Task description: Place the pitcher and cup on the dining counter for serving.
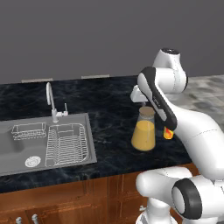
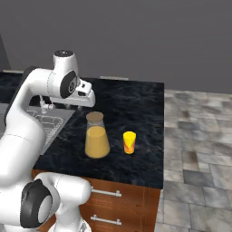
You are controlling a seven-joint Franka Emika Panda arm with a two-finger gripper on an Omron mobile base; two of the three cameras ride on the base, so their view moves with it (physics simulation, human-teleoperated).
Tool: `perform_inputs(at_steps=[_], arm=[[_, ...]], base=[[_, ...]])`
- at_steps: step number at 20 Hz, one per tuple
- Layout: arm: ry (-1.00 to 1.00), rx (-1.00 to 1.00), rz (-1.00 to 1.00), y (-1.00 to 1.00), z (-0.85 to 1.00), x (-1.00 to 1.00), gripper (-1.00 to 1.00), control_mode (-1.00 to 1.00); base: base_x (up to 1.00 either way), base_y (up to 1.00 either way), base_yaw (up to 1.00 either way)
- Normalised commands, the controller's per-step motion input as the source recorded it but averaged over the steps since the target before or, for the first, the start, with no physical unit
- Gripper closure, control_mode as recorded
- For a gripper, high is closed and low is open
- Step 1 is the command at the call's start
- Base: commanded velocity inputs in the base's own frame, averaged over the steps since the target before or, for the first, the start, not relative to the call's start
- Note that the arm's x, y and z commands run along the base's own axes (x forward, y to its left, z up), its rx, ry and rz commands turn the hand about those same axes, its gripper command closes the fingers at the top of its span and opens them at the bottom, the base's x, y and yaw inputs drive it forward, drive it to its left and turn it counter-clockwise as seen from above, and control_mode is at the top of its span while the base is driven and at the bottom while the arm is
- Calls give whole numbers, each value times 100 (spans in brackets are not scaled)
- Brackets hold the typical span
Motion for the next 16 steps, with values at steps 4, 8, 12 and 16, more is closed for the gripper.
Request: perform_inputs(at_steps=[4, 8, 12, 16], arm=[[-3, 1, -3, -17, -14, -1, -100, -100], [-7, 0, -6, -44, -49, -19, -100, -100], [-2, 0, -5, -29, -71, -3, -100, -100], [0, 0, -8, -9, -54, 4, -100, -100]], base=[[0, 0, 0], [0, 0, 0], [0, 0, 0], [0, 0, 0]])
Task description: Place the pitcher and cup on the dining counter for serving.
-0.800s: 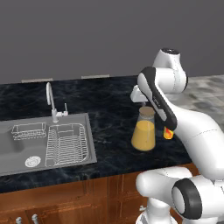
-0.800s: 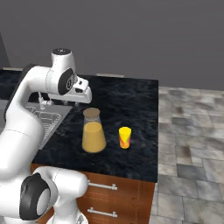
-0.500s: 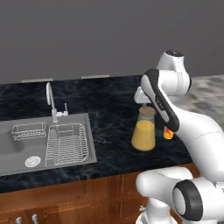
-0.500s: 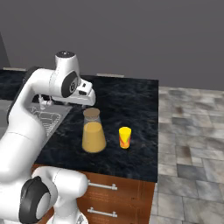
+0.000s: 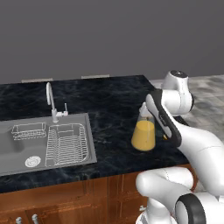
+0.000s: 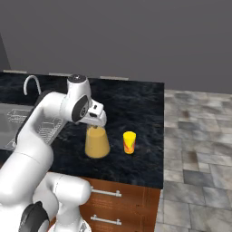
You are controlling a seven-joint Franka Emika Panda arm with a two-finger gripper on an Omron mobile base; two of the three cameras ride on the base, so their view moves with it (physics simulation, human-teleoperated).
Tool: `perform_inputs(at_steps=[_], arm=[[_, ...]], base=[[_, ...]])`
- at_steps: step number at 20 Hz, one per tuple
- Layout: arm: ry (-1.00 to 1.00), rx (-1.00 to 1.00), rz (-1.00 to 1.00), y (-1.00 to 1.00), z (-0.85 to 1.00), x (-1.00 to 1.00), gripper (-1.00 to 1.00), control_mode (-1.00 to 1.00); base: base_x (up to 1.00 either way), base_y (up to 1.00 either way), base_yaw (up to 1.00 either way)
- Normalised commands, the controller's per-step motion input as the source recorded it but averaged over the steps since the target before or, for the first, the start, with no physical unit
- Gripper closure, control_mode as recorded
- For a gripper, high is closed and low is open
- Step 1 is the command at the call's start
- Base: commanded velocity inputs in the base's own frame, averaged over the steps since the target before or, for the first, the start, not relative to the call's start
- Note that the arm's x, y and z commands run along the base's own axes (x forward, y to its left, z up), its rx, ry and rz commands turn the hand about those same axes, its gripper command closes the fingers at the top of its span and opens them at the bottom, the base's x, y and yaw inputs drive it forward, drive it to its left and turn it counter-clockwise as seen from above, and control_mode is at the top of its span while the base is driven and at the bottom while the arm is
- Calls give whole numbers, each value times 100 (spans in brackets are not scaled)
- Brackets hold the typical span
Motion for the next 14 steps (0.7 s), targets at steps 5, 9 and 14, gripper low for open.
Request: perform_inputs(at_steps=[5, 9, 14], arm=[[-5, 0, -7, 0, -34, 15, -100, -100], [-3, 0, -7, 0, -22, 30, -100, -100], [0, 0, -5, 0, -25, 37, -100, -100]], base=[[0, 0, 0], [0, 0, 0], [0, 0, 0]])
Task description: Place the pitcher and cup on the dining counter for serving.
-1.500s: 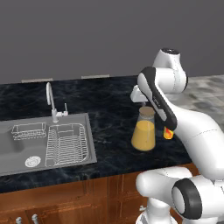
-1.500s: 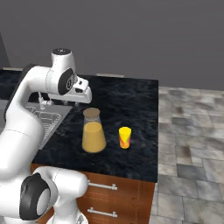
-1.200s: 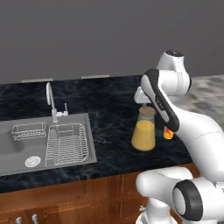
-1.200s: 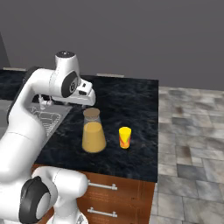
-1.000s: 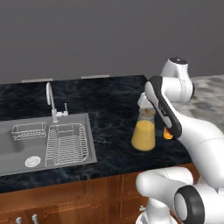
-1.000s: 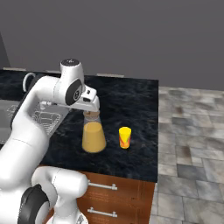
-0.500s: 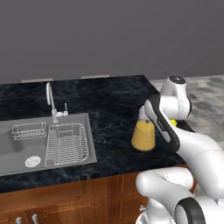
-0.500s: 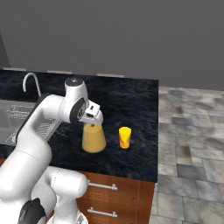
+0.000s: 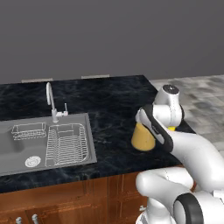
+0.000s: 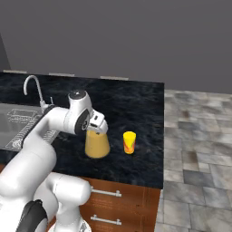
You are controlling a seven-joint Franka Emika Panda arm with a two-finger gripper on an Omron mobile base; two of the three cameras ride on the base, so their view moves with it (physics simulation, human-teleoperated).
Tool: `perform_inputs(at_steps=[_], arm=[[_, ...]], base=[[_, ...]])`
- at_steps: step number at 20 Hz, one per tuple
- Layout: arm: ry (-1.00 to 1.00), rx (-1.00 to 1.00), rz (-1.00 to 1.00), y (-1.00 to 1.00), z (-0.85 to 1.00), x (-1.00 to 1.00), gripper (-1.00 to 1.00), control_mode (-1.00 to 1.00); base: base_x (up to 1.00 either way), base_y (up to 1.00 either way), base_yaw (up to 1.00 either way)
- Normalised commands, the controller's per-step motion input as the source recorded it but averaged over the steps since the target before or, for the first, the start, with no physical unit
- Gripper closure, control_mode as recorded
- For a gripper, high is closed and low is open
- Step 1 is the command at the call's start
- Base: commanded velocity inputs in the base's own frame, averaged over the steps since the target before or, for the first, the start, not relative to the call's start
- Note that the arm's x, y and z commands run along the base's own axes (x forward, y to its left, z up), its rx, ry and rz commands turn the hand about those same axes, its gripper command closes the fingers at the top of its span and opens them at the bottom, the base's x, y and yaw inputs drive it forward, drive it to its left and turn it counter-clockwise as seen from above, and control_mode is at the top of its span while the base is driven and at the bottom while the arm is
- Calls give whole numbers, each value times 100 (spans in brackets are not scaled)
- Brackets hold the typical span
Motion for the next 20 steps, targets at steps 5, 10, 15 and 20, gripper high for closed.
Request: perform_inputs(at_steps=[5, 10, 15, 20], arm=[[3, 0, -1, 0, -16, 39, -100, -100], [1, 0, 0, 0, -12, 22, -100, -100], [7, 0, 0, 0, -16, 1, -100, -100], [8, 0, 0, 0, -13, 1, -100, -100]], base=[[0, 0, 0], [0, 0, 0], [0, 0, 0], [0, 0, 0]])
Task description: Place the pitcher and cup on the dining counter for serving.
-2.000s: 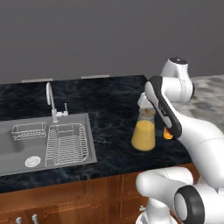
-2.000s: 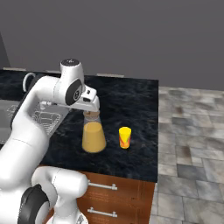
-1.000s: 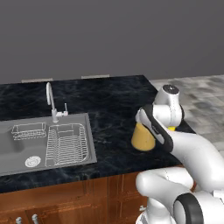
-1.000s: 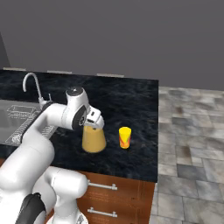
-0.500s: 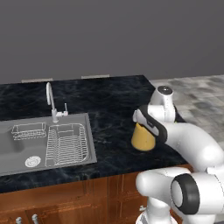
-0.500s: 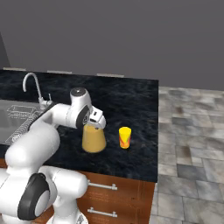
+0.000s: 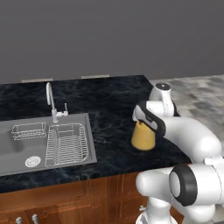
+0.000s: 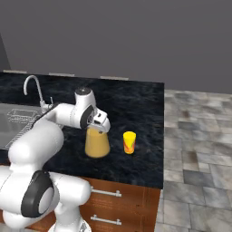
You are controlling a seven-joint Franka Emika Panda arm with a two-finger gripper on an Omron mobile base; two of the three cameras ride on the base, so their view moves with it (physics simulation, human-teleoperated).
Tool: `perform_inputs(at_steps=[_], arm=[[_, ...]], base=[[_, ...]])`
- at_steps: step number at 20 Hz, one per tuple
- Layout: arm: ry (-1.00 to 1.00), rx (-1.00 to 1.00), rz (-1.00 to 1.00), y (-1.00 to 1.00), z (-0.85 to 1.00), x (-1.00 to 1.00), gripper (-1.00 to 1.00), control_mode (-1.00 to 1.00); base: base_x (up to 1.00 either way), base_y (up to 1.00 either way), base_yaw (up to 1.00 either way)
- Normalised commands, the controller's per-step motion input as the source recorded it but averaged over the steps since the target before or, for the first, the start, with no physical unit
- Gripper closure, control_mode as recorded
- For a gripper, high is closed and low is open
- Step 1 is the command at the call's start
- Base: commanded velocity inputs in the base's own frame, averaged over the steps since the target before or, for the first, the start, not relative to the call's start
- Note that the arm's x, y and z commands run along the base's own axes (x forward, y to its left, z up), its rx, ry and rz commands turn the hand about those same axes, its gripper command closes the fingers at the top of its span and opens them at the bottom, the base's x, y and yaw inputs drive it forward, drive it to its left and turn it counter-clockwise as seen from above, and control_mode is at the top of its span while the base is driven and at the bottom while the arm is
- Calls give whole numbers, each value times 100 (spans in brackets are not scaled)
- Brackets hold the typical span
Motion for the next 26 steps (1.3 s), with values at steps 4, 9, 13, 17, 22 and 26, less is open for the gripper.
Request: perform_inputs(at_steps=[4, 9, 13, 17, 22, 26], arm=[[6, 0, 0, 0, -17, 2, -100, -100], [5, 0, 0, 0, -34, -1, -100, -100], [0, 0, 0, 0, -47, -1, 100, -100], [0, 0, 0, 0, -56, -9, 100, -100], [0, 0, 0, 0, -27, -3, 100, -100], [0, 0, 0, 0, -1, -1, 100, -100]], base=[[0, 0, 0], [0, 0, 0], [0, 0, 0], [0, 0, 0], [0, 0, 0], [0, 0, 0]])
